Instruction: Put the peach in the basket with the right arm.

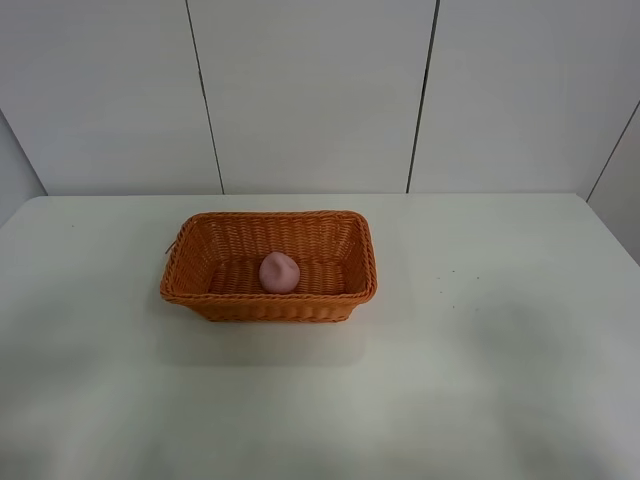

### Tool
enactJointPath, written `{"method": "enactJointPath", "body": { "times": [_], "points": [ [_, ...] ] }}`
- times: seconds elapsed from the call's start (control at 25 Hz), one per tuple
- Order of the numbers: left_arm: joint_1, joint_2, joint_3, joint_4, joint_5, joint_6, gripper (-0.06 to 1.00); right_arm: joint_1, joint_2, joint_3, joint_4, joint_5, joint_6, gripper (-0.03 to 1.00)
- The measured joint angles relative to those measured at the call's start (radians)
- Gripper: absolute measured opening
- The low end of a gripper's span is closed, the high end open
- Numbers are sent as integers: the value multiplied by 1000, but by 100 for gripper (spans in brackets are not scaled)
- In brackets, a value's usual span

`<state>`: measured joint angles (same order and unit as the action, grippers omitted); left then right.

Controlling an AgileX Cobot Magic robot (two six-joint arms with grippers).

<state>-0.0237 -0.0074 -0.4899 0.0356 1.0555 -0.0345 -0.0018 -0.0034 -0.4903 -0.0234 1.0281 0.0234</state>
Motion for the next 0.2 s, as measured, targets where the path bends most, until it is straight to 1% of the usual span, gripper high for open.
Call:
{"method": "enactJointPath", "body": {
  "times": [0.2],
  "points": [
    [0, 0, 0, 0, 0, 0, 99, 0, 0, 0, 0, 0, 0, 64]
  ]
}}
